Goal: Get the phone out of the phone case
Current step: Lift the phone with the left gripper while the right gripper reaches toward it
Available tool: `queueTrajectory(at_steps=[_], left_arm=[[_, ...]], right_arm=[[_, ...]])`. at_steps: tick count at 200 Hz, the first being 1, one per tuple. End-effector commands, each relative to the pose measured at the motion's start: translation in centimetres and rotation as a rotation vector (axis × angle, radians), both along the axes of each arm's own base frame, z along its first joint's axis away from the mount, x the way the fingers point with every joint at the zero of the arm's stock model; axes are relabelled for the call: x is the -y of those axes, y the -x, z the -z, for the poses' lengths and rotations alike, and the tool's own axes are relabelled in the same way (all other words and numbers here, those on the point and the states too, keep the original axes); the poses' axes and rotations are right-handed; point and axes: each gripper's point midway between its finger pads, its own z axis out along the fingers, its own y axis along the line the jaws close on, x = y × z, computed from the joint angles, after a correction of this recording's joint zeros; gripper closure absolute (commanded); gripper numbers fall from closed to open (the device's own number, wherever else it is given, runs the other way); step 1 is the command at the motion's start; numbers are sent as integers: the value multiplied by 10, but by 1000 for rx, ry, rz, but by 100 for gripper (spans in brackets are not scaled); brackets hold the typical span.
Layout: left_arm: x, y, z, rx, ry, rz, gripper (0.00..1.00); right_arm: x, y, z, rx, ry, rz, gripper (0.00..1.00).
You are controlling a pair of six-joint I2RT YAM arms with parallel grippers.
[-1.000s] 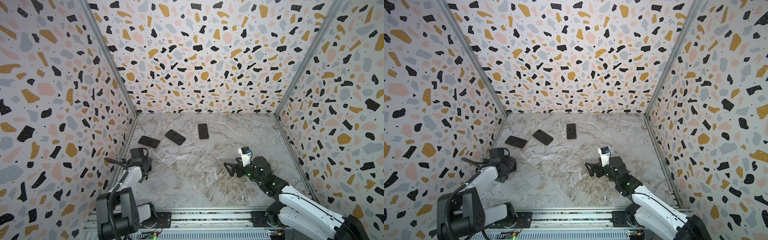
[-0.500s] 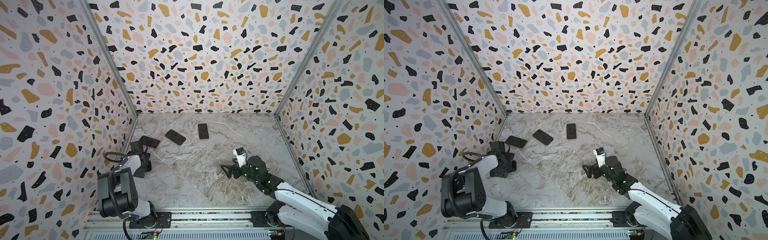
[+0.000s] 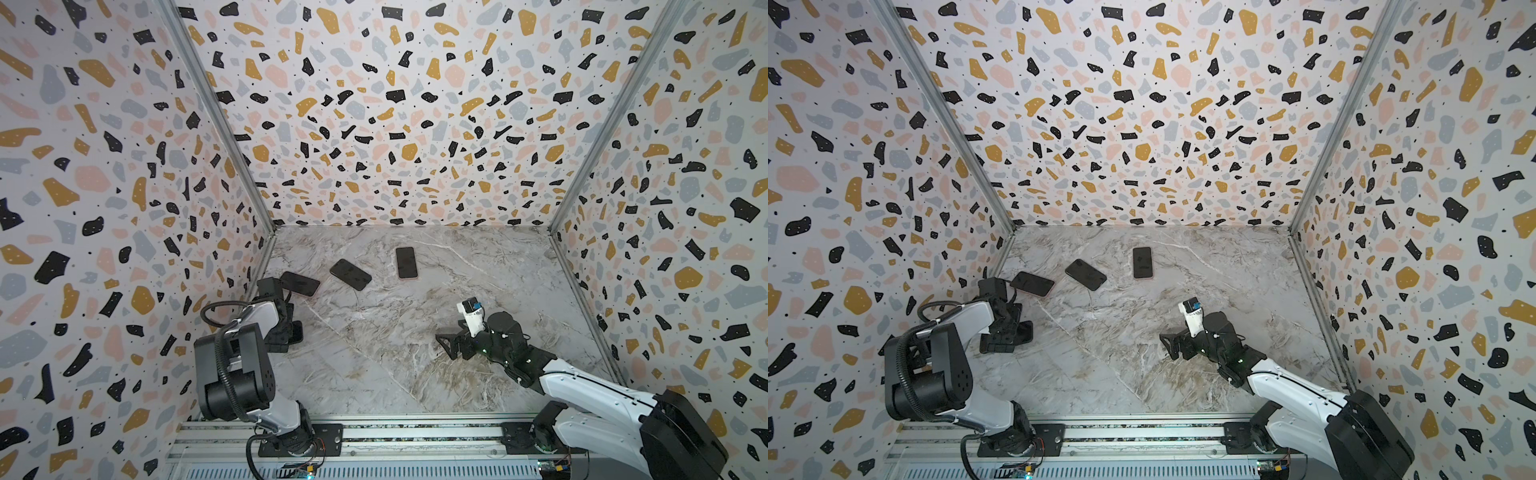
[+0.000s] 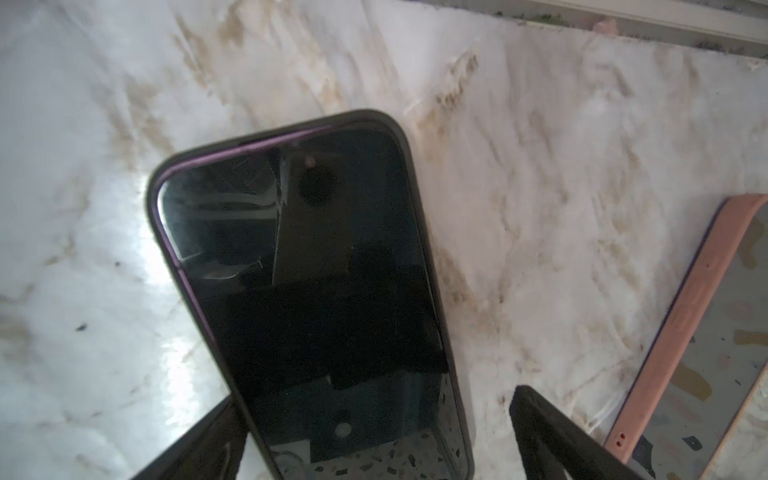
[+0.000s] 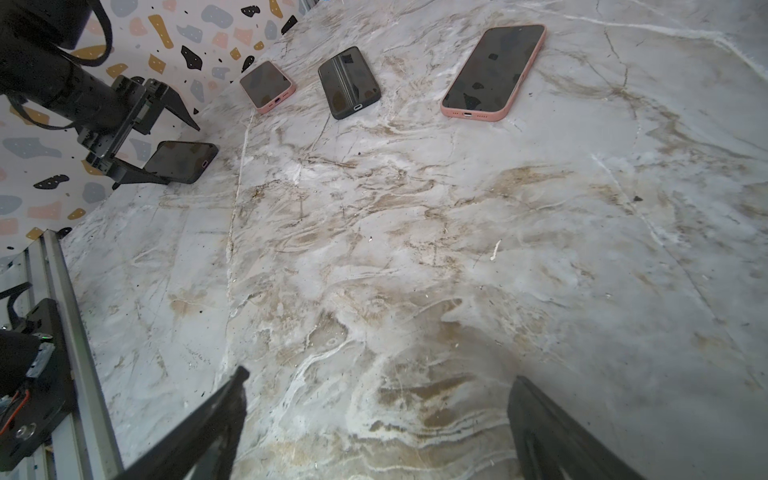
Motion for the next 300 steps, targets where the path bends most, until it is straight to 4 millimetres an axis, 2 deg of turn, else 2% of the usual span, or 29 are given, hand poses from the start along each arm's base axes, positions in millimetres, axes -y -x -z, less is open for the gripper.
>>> queueTrajectory(at_steps=[1, 35, 94, 141, 189, 230, 255, 280, 300], left_arm=[[-3, 3, 12, -44, 28, -31, 0], [-3, 25, 20, -138, 22, -57, 2], [-3, 32, 30, -216, 47, -61, 3], [-9, 41, 26, -348, 36, -63, 8], [-12, 44, 25, -369, 9, -64, 13], [-5, 34, 30, -310, 27, -37, 23], [-5, 26, 22, -300, -11, -5, 25], [5, 15, 20, -292, -18, 57, 28], [17, 4, 27, -264, 6, 116, 38]], right_arm=[[-9, -2, -16, 41, -27, -24, 1], [-18, -2, -23, 52, -38, -38, 1], [-36, 4, -24, 63, -13, -78, 1], [-43, 6, -25, 72, -9, -89, 1], [-46, 6, -26, 82, -11, -94, 1], [-56, 7, -24, 73, -11, -119, 1], [-62, 7, -23, 69, -15, -127, 1], [-69, 7, -21, 60, -22, -134, 1], [-76, 7, -19, 41, -26, -141, 1]])
